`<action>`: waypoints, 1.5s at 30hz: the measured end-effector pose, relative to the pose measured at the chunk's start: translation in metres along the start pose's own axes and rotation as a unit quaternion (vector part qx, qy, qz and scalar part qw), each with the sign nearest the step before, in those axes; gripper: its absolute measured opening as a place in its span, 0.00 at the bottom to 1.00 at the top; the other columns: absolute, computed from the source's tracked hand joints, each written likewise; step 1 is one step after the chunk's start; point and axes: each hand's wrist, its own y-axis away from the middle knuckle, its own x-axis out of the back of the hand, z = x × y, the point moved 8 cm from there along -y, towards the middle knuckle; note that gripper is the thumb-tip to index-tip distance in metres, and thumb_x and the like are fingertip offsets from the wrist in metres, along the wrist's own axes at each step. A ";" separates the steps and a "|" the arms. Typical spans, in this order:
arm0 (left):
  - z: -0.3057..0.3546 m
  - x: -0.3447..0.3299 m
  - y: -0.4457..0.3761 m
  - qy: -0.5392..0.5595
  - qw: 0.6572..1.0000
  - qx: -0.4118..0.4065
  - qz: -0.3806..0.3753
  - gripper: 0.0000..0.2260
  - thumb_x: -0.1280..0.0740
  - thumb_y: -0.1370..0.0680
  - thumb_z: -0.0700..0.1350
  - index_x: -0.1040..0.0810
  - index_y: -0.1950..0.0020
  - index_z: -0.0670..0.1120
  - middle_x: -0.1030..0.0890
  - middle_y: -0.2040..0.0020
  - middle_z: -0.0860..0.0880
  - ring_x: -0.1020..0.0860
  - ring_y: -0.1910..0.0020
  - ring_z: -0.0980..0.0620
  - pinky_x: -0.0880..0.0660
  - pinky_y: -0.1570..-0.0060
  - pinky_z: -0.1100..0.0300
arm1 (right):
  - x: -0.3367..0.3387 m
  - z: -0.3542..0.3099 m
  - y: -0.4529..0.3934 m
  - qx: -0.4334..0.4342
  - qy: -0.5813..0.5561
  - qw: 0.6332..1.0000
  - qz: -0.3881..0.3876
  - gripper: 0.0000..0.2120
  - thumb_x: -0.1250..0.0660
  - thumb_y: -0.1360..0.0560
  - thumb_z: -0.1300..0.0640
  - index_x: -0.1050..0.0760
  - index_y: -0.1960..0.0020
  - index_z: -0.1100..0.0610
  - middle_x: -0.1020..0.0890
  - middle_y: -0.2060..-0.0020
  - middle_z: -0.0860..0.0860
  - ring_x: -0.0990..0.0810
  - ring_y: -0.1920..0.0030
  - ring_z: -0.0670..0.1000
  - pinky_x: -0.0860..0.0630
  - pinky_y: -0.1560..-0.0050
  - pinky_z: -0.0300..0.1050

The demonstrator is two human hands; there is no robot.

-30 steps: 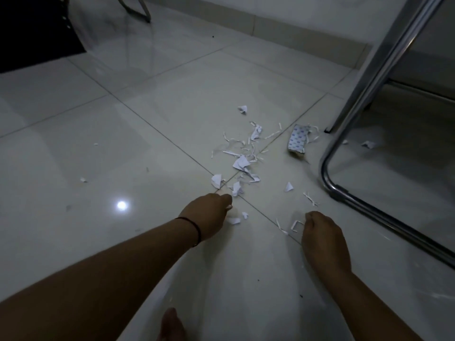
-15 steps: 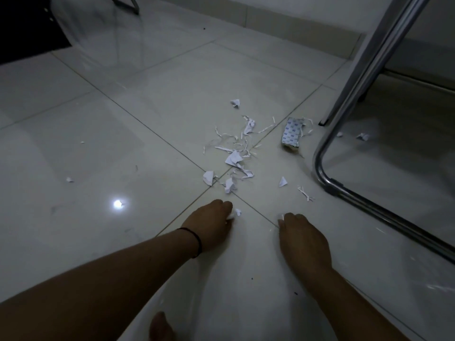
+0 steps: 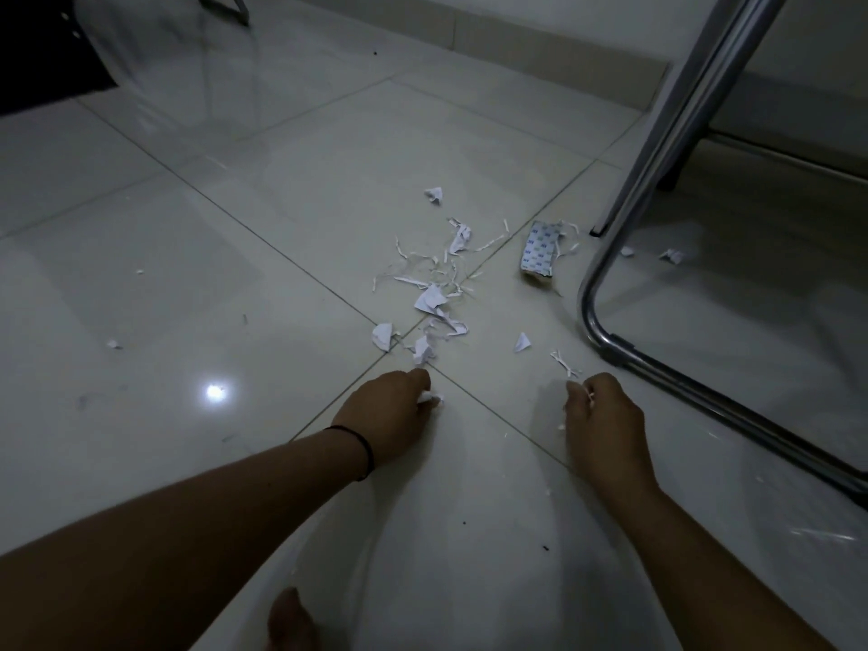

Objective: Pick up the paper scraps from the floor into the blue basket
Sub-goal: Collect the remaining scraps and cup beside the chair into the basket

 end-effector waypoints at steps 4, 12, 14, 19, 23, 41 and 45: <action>0.009 0.032 0.003 0.039 0.999 0.003 0.038 0.15 0.40 0.21 0.52 0.23 0.57 0.42 0.19 0.57 0.43 0.23 0.55 0.45 0.34 0.61 0.59 | 0.015 0.007 -0.003 -0.083 -0.112 0.989 -0.041 0.09 0.42 0.21 0.59 0.27 0.59 0.57 0.22 0.66 0.51 0.27 0.69 0.50 0.32 0.67 0.40; 0.057 0.117 0.044 0.223 0.969 0.085 0.060 0.18 0.37 0.23 0.55 0.24 0.70 0.47 0.29 0.78 0.53 0.32 0.77 0.57 0.36 0.73 0.63 | 0.096 -0.042 0.024 -0.127 -0.380 0.909 -0.116 0.14 0.40 0.21 0.57 0.29 0.65 0.58 0.32 0.73 0.51 0.38 0.79 0.45 0.42 0.78 0.35; 0.086 0.131 0.063 0.311 0.942 0.110 0.067 0.21 0.36 0.24 0.57 0.31 0.72 0.46 0.33 0.81 0.53 0.37 0.82 0.56 0.40 0.77 0.65 | 0.136 -0.054 0.037 -0.102 -0.379 0.914 -0.100 0.14 0.40 0.21 0.54 0.29 0.64 0.59 0.33 0.73 0.51 0.39 0.79 0.46 0.42 0.79 0.36; 0.171 0.160 0.097 0.444 0.890 0.101 0.007 0.25 0.40 0.27 0.66 0.38 0.73 0.49 0.40 0.77 0.53 0.44 0.79 0.54 0.47 0.79 0.65 | 0.219 -0.074 0.064 -0.043 -0.327 0.944 -0.031 0.20 0.41 0.23 0.43 0.31 0.69 0.53 0.33 0.77 0.48 0.38 0.79 0.46 0.41 0.77 0.38; 0.261 0.175 0.125 0.477 0.878 0.030 -0.031 0.19 0.41 0.23 0.56 0.35 0.70 0.47 0.39 0.74 0.50 0.44 0.78 0.54 0.47 0.78 0.66 | 0.300 -0.077 0.096 0.003 -0.316 0.948 0.029 0.22 0.43 0.24 0.40 0.32 0.72 0.52 0.34 0.75 0.48 0.37 0.76 0.48 0.42 0.71 0.42; 0.533 0.091 0.115 0.395 0.903 -0.093 -0.142 0.21 0.44 0.24 0.63 0.31 0.62 0.46 0.34 0.71 0.48 0.36 0.75 0.53 0.38 0.74 0.63 | 0.481 0.056 0.099 -0.166 0.106 0.979 0.059 0.21 0.53 0.18 0.53 0.35 0.29 0.59 0.35 0.28 0.56 0.33 0.34 0.58 0.39 0.38 0.43; 0.558 0.066 0.107 0.394 0.891 -0.086 -0.207 0.19 0.48 0.21 0.61 0.37 0.67 0.52 0.37 0.70 0.51 0.35 0.70 0.52 0.34 0.66 0.58 | 0.478 0.085 0.099 -0.253 0.066 0.963 0.069 0.26 0.51 0.19 0.43 0.30 0.33 0.60 0.29 0.33 0.59 0.29 0.39 0.58 0.34 0.44 0.48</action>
